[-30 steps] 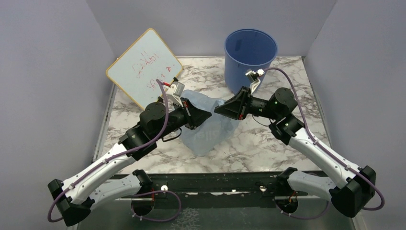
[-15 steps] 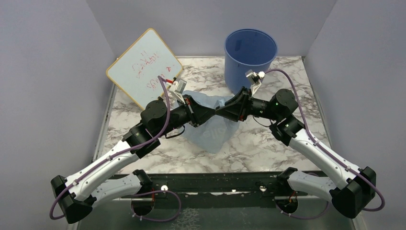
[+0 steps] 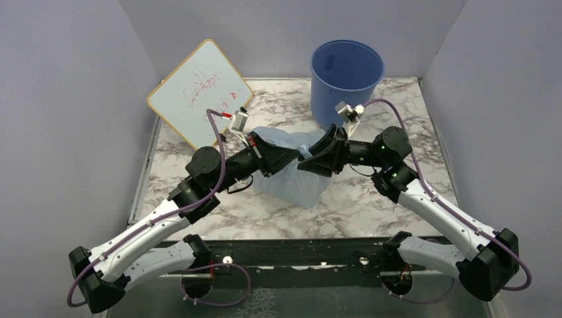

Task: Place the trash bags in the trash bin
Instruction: Unfold the trash bag at the center of the board.

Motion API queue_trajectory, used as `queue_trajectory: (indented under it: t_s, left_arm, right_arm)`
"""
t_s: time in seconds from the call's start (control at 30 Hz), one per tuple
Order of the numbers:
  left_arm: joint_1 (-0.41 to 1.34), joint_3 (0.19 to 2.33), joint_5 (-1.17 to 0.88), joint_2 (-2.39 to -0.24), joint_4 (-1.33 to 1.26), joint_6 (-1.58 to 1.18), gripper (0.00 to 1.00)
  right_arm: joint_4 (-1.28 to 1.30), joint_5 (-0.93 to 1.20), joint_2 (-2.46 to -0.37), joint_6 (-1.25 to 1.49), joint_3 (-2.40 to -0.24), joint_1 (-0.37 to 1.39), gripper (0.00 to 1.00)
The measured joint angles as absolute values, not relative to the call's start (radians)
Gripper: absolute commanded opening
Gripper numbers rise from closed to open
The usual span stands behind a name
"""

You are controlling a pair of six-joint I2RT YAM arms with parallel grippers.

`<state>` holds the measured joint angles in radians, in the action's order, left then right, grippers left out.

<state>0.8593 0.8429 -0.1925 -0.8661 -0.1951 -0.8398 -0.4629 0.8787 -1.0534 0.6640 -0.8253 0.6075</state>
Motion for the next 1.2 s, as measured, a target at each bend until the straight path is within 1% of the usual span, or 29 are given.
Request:
queue_trajectory:
  t_s: [0.1,0.13,0.3,0.4,0.6,0.87,1.2]
  left_arm:
    - [0.860,0.843,-0.202,-0.878,-0.221,-0.849,0.04]
    - [0.860,0.842,-0.204,-0.886,-0.230,-0.854,0.03]
    - [0.859,0.812,-0.201,-0.907,-0.271,-0.888,0.01]
    - [0.860,0.800,-0.197,-0.905,-0.288,-0.900,0.00]
    - [0.861,0.796,-0.196,-0.914,-0.291,-0.913,0.00]
    - [0.867,0.756,-0.182,-0.909,-0.317,-0.943,0.00]
    - [0.867,0.706,-0.140,-0.848,-0.394,-0.988,0.00]
  right_arm:
    - [-0.458,0.883,-1.053,0.656,-0.825,0.607,0.62]
    - [-0.444,0.882,-1.053,0.649,-0.828,0.607,0.64]
    - [-0.165,0.772,-1.055,0.555,-0.948,0.614,0.64]
    - [-0.131,0.759,-1.041,0.528,-0.961,0.616,0.64]
    - [-0.145,0.768,-1.048,0.525,-0.946,0.622,0.65]
    - [-0.422,0.855,-1.093,0.685,-0.849,0.623,0.65]
    - [-0.477,0.881,-1.126,0.752,-0.849,0.630,0.66]
